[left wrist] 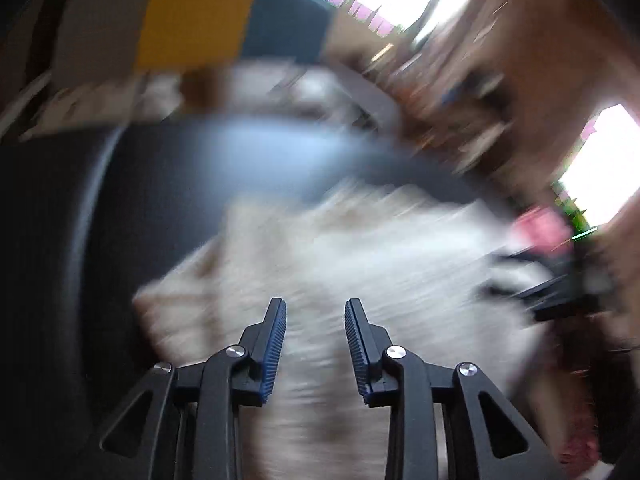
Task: Fold clothes
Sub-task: 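Pinch the cream sweater's folded edge with the left gripper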
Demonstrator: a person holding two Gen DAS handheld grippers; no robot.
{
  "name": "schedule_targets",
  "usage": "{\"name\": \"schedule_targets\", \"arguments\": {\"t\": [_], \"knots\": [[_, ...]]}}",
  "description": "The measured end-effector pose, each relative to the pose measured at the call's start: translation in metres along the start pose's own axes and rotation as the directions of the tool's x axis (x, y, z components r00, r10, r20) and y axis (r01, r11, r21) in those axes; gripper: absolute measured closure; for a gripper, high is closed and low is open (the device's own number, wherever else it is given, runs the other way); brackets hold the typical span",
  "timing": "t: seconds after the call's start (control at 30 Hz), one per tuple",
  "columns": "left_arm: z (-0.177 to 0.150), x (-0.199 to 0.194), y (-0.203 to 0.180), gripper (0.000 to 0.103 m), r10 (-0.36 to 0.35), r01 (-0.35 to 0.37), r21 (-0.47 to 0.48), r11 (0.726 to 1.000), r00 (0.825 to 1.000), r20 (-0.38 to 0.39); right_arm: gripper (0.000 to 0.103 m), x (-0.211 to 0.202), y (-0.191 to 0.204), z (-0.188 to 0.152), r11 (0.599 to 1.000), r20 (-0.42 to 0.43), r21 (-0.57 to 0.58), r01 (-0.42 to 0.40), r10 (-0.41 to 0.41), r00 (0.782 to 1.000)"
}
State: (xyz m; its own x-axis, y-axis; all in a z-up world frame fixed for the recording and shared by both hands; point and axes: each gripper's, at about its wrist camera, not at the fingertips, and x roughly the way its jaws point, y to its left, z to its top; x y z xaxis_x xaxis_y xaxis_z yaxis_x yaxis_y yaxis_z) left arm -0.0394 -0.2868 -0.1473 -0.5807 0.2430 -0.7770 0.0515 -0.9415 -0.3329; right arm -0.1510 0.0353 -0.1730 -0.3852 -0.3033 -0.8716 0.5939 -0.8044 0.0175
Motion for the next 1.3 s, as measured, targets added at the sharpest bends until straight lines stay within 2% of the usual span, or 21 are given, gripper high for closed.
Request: {"name": "schedule_targets", "arguments": {"t": [0.03, 0.1, 0.2, 0.3, 0.4, 0.47, 0.53, 0.6, 0.63, 0.73, 0.8, 0.9, 1.07, 1.3], "knots": [[-0.003, 0.0, 0.003, 0.073, -0.022, 0.022, -0.02, 1.0, 0.999, 0.027, 0.0, 0.011, -0.001, -0.001, 1.0, -0.018, 0.008, 0.023, -0.023, 1.0], [-0.005, -0.009, 0.012, 0.073, -0.059, 0.063, -0.063, 0.996, 0.997, 0.053, 0.0, 0.017, -0.008, -0.004, 0.999, -0.004, 0.037, -0.02, 0.02, 1.0], [-0.007, -0.025, 0.025, 0.073, -0.111, 0.121, -0.127, 0.985, 0.991, 0.08, 0.0, 0.013, -0.007, -0.003, 1.0, -0.005, 0.001, -0.026, 0.026, 1.0], [-0.01, -0.043, 0.039, 0.065, -0.147, 0.166, -0.185, 0.969, 0.983, 0.112, 0.0, -0.003, -0.006, 0.0, 0.999, 0.019, -0.005, -0.032, 0.032, 0.999], [-0.017, -0.066, 0.057, 0.059, -0.136, 0.163, -0.217, 0.962, 0.981, 0.136, 0.0, -0.022, 0.008, -0.003, 0.99, 0.062, -0.059, -0.13, 0.134, 0.989], [-0.022, -0.072, 0.069, 0.057, -0.163, 0.19, -0.251, 0.949, 0.979, 0.123, 0.0, -0.028, 0.024, -0.008, 0.977, 0.062, -0.111, -0.18, 0.188, 0.98], [-0.028, -0.071, 0.079, 0.049, -0.199, 0.214, -0.287, 0.934, 0.977, 0.082, 0.0, -0.025, 0.035, -0.013, 0.971, 0.045, -0.148, -0.19, 0.199, 0.979], [-0.036, -0.067, 0.086, 0.045, -0.229, 0.228, -0.317, 0.921, 0.973, 0.036, 0.0, -0.02, 0.044, -0.018, 0.969, 0.028, -0.164, -0.183, 0.19, 0.981], [-0.039, -0.063, 0.089, 0.04, -0.254, 0.243, -0.336, 0.91, 0.967, 0.014, 0.0, -0.019, 0.047, -0.02, 0.97, 0.023, -0.164, -0.18, 0.186, 0.982], [-0.048, -0.05, 0.097, 0.034, -0.372, 0.335, -0.414, 0.846, 0.928, -0.01, 0.0, -0.016, 0.051, -0.021, 0.973, 0.016, -0.162, -0.163, 0.168, 0.986], [-0.048, -0.042, 0.101, 0.033, -0.393, 0.352, -0.436, 0.828, 0.919, -0.004, 0.0, -0.016, 0.054, -0.02, 0.974, 0.016, -0.155, -0.163, 0.167, 0.986], [-0.042, -0.036, 0.099, 0.033, -0.398, 0.361, -0.426, 0.83, 0.918, 0.002, 0.0, -0.018, 0.054, -0.018, 0.975, 0.026, -0.157, -0.159, 0.165, 0.986], [-0.035, -0.029, 0.088, 0.032, -0.399, 0.36, -0.376, 0.854, 0.916, -0.029, 0.0, -0.019, 0.049, -0.016, 0.975, 0.037, -0.153, -0.163, 0.17, 0.985], [-0.032, -0.013, 0.067, 0.034, -0.42, 0.384, -0.329, 0.862, 0.906, -0.042, 0.0, -0.009, 0.047, -0.017, 0.977, 0.026, -0.136, -0.164, 0.169, 0.985]]}}
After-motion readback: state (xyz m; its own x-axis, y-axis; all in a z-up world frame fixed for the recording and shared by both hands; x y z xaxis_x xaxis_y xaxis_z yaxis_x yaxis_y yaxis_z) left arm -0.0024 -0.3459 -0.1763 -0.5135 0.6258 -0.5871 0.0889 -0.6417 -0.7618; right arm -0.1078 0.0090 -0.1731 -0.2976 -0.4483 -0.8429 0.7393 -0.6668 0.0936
